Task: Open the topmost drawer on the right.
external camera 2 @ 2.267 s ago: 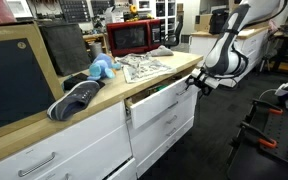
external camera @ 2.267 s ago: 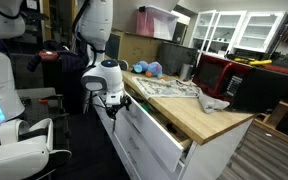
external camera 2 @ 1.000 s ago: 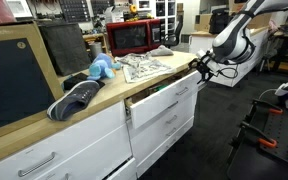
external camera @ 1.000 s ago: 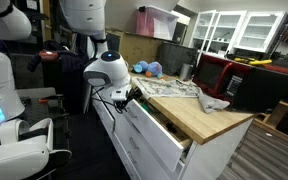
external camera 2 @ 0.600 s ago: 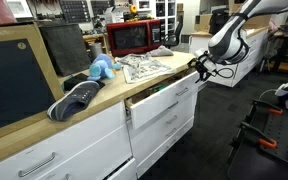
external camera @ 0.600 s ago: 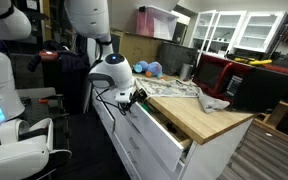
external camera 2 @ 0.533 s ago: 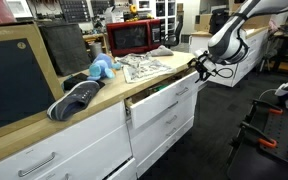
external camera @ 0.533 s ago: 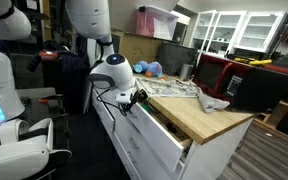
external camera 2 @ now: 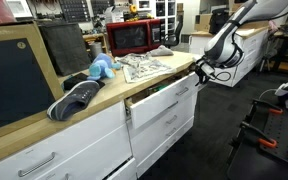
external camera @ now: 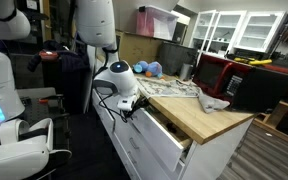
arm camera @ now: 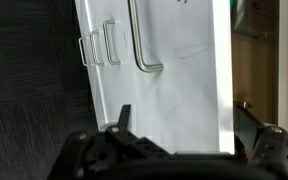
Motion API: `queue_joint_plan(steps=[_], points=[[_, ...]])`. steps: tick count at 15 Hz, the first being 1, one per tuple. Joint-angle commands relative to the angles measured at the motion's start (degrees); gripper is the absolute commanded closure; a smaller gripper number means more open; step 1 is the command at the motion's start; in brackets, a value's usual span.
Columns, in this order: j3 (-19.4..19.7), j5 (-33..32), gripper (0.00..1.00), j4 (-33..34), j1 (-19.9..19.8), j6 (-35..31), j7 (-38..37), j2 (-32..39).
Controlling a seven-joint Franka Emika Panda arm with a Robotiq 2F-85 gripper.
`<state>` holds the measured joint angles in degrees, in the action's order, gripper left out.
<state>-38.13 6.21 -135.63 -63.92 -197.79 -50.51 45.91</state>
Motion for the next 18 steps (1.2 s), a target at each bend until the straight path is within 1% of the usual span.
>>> queue_joint_plan(steps=[1,3,6,9,11,14,18], points=[[1.27,1.80,0.00,-0.43,1.61,3.06,0.56,-1.25],[1.55,1.89,0.00,-1.75,1.77,5.10,0.89,-2.82],[1.45,2.40,0.00,-3.85,1.61,10.10,2.54,-5.50],[1.18,4.61,0.00,-6.19,1.56,14.64,5.26,-8.94],[1.23,6.71,0.00,-8.17,1.69,17.52,7.69,-11.94],[1.56,10.20,0.00,-11.30,1.94,23.69,12.78,-16.82],[4.10,16.69,0.00,-14.05,4.91,32.13,21.01,-22.94]])
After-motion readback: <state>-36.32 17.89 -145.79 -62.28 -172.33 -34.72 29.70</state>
